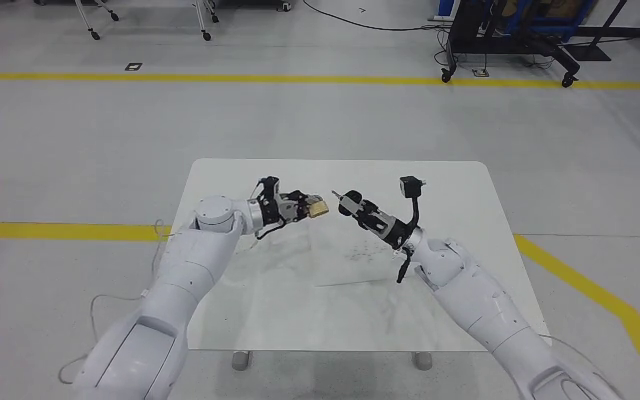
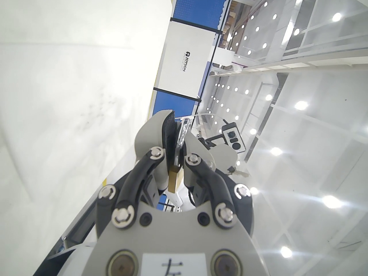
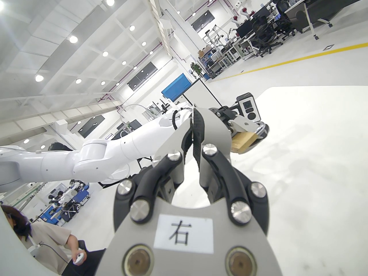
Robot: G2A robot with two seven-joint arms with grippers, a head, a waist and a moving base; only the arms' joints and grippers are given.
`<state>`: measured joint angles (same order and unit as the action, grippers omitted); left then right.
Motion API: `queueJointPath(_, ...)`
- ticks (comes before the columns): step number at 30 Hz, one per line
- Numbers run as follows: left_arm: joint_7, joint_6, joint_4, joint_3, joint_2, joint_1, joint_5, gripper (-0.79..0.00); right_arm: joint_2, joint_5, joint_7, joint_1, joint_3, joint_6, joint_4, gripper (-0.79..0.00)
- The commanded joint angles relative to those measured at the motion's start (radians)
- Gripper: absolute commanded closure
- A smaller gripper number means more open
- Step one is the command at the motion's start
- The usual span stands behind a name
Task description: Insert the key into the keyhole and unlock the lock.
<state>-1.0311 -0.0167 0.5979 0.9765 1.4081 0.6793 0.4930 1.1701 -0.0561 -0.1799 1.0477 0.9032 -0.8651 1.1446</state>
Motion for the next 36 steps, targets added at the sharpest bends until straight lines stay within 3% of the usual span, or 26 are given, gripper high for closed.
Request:
queueJointPath(1,0.008,-0.007,0.013,0.001,-0.001,0.006,-0.005,0.000,0.000,0.000,0.000,0.000,0.000,0.000,0.000,0.000)
queueJointPath(6,0.025,-0.028,0.029,0.012,-0.003,0.017,0.006,0.000,0.001,0.011,0.002,0.010,0.001,0.031,0.013,0.000)
queueJointPath(8,0.032,-0.040,0.033,0.019,-0.002,0.022,0.021,0.000,0.008,0.136,0.010,0.046,-0.004,0.071,0.052,0.000)
queueJointPath(12,0.052,-0.056,0.047,0.028,-0.002,0.033,0.042,0.000,0.004,0.366,-0.113,0.070,0.015,0.305,0.108,0.000)
queueJointPath(16,0.069,-0.060,0.060,0.037,-0.004,0.040,0.042,0.000,-0.018,0.366,-0.164,0.103,0.078,0.529,0.205,0.000)
queueJointPath(18,0.080,-0.051,0.062,0.045,-0.007,0.040,0.037,0.000,-0.025,0.389,-0.171,0.125,0.113,0.560,0.257,0.000)
queueJointPath(24,0.080,-0.051,0.062,0.045,-0.007,0.040,0.037,0.000,-0.025,0.389,-0.171,0.125,0.113,0.560,0.257,0.000)
queueJointPath(28,0.063,-0.076,0.092,0.069,-0.006,0.082,0.119,0.000,-0.024,0.386,-0.162,0.128,0.112,0.567,0.252,0.000)
queueJointPath(36,0.099,-0.083,0.128,0.059,-0.005,0.094,0.091,0.000,-0.022,0.013,-0.004,0.147,0.077,0.671,0.335,0.000)
